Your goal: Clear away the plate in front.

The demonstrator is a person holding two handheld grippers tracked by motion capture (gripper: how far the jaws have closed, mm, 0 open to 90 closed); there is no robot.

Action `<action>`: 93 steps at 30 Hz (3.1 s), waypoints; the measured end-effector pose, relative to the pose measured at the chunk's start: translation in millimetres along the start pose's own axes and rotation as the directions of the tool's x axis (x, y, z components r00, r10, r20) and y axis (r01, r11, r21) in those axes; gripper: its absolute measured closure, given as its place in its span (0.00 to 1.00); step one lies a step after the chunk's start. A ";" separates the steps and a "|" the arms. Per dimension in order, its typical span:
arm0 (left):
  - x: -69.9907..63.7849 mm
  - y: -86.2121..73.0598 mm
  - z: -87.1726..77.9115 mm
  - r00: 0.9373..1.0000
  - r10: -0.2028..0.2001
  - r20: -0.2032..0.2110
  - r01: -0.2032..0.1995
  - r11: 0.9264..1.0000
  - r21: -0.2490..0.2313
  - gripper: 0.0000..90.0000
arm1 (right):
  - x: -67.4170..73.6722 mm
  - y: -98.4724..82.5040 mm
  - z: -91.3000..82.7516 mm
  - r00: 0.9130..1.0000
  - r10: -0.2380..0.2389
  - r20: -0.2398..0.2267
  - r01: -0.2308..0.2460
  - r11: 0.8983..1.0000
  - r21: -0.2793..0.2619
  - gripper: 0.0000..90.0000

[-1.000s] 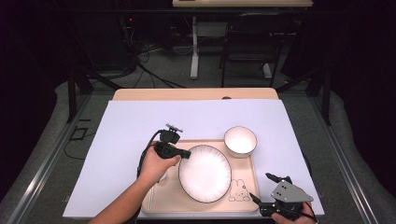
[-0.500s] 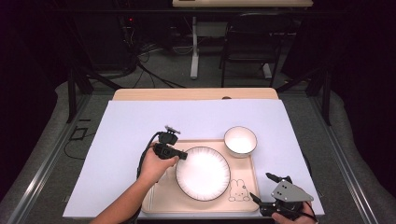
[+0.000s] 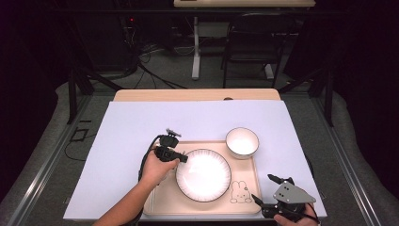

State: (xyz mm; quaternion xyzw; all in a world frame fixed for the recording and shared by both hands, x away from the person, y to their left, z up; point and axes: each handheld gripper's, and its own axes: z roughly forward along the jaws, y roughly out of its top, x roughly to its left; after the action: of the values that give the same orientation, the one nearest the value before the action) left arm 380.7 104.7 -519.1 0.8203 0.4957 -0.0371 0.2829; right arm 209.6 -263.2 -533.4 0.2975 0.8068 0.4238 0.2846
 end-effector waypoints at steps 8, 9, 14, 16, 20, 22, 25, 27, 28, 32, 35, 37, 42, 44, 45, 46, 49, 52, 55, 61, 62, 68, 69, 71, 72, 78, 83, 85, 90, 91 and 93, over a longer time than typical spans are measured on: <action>2.0 -3.1 4.6 1.000 -0.012 -0.010 0.012 1.000 -0.003 0.90 | 0.5 0.9 0.6 1.000 -0.007 -0.003 0.007 1.000 -0.001 0.18; 0.9 -3.5 4.1 1.000 -0.011 -0.016 0.010 1.000 -0.015 0.88 | 0.6 0.9 0.6 1.000 -0.008 -0.003 0.008 1.000 -0.002 0.18; -3.3 -2.8 1.8 0.999 0.022 -0.033 -0.022 1.000 -0.018 0.80 | 0.5 1.0 0.7 1.000 -0.008 -0.002 0.008 1.000 -0.001 0.18; -5.2 -2.9 1.0 0.999 0.032 -0.037 -0.033 0.999 -0.021 0.77 | 0.5 1.1 0.8 1.000 -0.010 -0.003 0.010 1.000 0.000 0.18; -7.2 -3.0 -1.3 0.997 0.048 -0.053 -0.050 0.998 -0.028 0.69 | 1.0 1.1 1.0 1.000 -0.009 -0.003 0.009 1.000 0.000 0.18; -8.4 -3.1 -4.3 0.997 0.048 -0.064 -0.051 0.998 -0.039 0.65 | 1.0 1.1 1.2 1.000 -0.010 -0.003 0.010 1.000 0.000 0.18; -10.0 -3.4 -8.7 0.995 0.052 -0.081 -0.056 0.997 -0.052 0.59 | 1.2 1.1 1.1 1.000 -0.010 -0.004 0.010 1.000 0.001 0.18; -10.6 -3.2 -12.9 0.994 0.057 -0.089 -0.063 0.996 -0.062 0.56 | 1.1 1.1 1.3 1.000 -0.009 -0.004 0.009 1.000 0.001 0.18; -10.9 -3.1 -15.0 0.994 0.057 -0.095 -0.064 0.995 -0.071 0.55 | 1.1 1.1 1.3 1.000 -0.009 -0.004 0.009 1.000 0.001 0.18; -11.0 -2.9 -25.2 0.990 0.075 -0.122 -0.087 0.991 -0.097 0.52 | 1.4 1.2 1.2 1.000 -0.010 -0.005 0.010 1.000 0.002 0.18; -9.8 -3.9 -34.1 0.990 0.066 -0.127 -0.080 0.990 -0.112 0.51 | 1.5 1.2 1.3 1.000 -0.010 -0.005 0.010 1.000 0.003 0.18; -9.0 -5.8 -40.1 0.991 0.051 -0.125 -0.067 0.990 -0.121 0.51 | 1.4 1.2 1.3 1.000 -0.009 -0.005 0.009 1.000 0.002 0.18; -5.0 -11.0 -54.5 0.989 0.029 -0.148 -0.050 0.989 -0.138 0.51 | 1.5 1.2 1.5 1.000 -0.008 -0.005 0.008 1.000 0.004 0.18; -2.5 -12.8 -60.0 0.988 0.020 -0.152 -0.041 0.990 -0.137 0.51 | 1.7 1.4 1.5 1.000 -0.009 -0.006 0.009 1.000 0.004 0.18; -1.3 -13.8 -62.4 0.987 0.015 -0.157 -0.037 0.990 -0.139 0.51 | 1.9 1.4 1.6 1.000 -0.008 -0.006 0.008 1.000 0.003 0.18; 0.2 -14.8 -64.9 0.987 0.012 -0.161 -0.035 0.990 -0.138 0.51 | 1.9 1.5 1.6 1.000 -0.008 -0.005 0.008 1.000 0.003 0.18; 5.2 -18.6 -72.0 0.986 -0.010 -0.167 -0.016 0.988 -0.151 0.50 | 1.9 1.5 1.7 1.000 -0.006 -0.005 0.006 1.000 0.003 0.18; 11.4 -23.7 -77.6 0.984 -0.034 -0.174 0.005 0.987 -0.164 0.50 | 2.1 1.5 1.8 1.000 -0.007 -0.006 0.007 1.000 0.003 0.18; 18.6 -29.9 -81.1 0.981 -0.060 -0.184 0.028 0.984 -0.175 0.50 | 2.2 1.5 1.8 1.000 -0.006 -0.006 0.006 1.000 0.004 0.18; 33.9 -43.8 -82.7 0.967 -0.114 -0.229 0.069 0.978 -0.198 0.50 | 2.2 1.5 2.2 1.000 -0.006 -0.006 0.006 1.000 0.004 0.18; 36.5 -45.8 -83.2 0.965 -0.123 -0.231 0.078 0.978 -0.196 0.50 | 2.1 1.6 2.4 1.000 -0.008 -0.007 0.008 1.000 0.003 0.18; 50.4 -57.6 -84.0 0.955 -0.175 -0.239 0.124 0.969 -0.214 0.50 | 2.4 1.6 2.8 1.000 -0.009 -0.009 0.009 1.000 0.004 0.18; 52.7 -59.7 -84.0 0.953 -0.184 -0.241 0.132 0.967 -0.220 0.50 | 2.4 1.6 2.8 1.000 -0.009 -0.009 0.009 1.000 0.004 0.18; 57.1 -63.8 -84.6 0.948 -0.204 -0.244 0.147 0.961 -0.232 0.50 | 2.4 1.6 2.8 1.000 -0.009 -0.009 0.009 1.000 0.004 0.19; 59.2 -66.0 -84.9 0.947 -0.212 -0.241 0.154 0.959 -0.238 0.50 | 2.3 1.6 2.8 1.000 -0.008 -0.009 0.008 1.000 0.004 0.18; 69.4 -80.0 -84.1 0.935 -0.260 -0.243 0.192 0.943 -0.273 0.51 | 2.2 1.5 3.1 1.000 -0.010 -0.009 0.010 1.000 0.005 0.18; 75.0 -87.9 -84.5 0.926 -0.280 -0.254 0.208 0.939 -0.274 0.51 | 2.2 1.5 3.3 1.000 -0.011 -0.009 0.011 1.000 0.006 0.18; 79.4 -93.3 -84.9 0.921 -0.298 -0.252 0.224 0.933 -0.283 0.51 | 2.6 1.7 3.0 1.000 -0.011 -0.009 0.011 1.000 0.005 0.18; 85.7 -101.1 -84.9 0.911 -0.313 -0.267 0.236 0.929 -0.286 0.50 | 2.5 1.8 2.9 1.000 -0.010 -0.009 0.010 1.000 0.004 0.18; 86.9 -102.6 -84.6 0.908 -0.320 -0.270 0.239 0.926 -0.292 0.50 | 2.7 1.9 2.9 1.000 -0.011 -0.010 0.011 1.000 0.005 0.18; 89.0 -105.1 -84.7 0.905 -0.327 -0.271 0.246 0.924 -0.294 0.50 | 2.7 2.0 3.0 1.000 -0.012 -0.012 0.012 1.000 0.004 0.18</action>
State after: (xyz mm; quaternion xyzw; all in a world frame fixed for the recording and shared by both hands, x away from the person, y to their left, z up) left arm 319.4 254.3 -523.6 0.6901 0.6511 0.1163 0.2938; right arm 210.4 -258.8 -533.6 0.2906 0.8112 0.4221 0.2816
